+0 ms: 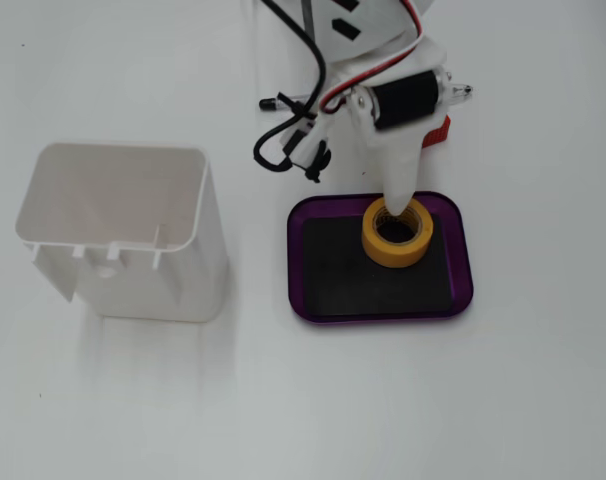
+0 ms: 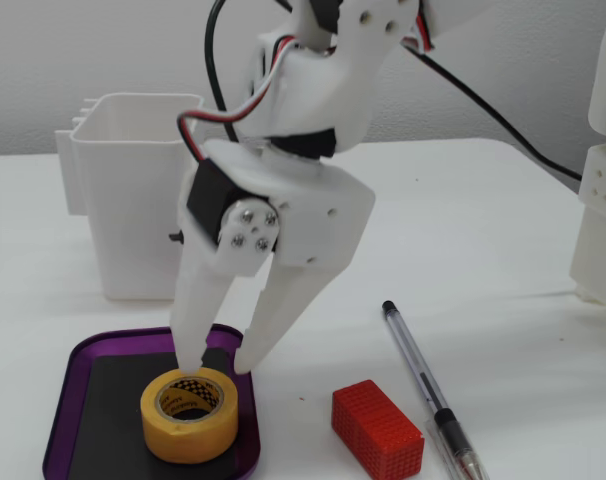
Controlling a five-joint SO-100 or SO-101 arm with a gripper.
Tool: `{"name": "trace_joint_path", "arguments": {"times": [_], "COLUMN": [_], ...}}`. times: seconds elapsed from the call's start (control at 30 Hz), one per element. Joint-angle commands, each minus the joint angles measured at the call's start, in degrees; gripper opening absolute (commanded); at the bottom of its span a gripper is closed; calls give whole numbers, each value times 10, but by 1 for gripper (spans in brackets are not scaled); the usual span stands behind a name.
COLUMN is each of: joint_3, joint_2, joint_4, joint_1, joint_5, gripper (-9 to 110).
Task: Pick up the yellow tape and place it in the box.
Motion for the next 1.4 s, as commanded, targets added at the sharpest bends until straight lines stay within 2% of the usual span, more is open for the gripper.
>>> {"name": "trace_joint_path", "arguments": {"times": [0.0, 0.33, 0.5, 0.73, 1.13, 1.23, 1.37], "joint_3": [-22, -13, 48, 264, 687, 739, 766], "joint_2": [98, 357, 504, 707, 1051, 1099, 1082], "joint_4": [35, 197, 244, 239, 159, 160, 161], "joint_1": [-1, 4, 83, 166, 161, 161, 161], "joint_5": [4, 11, 68, 76, 81, 81, 82], "gripper": [9, 9, 9, 9, 9, 9, 9]}}
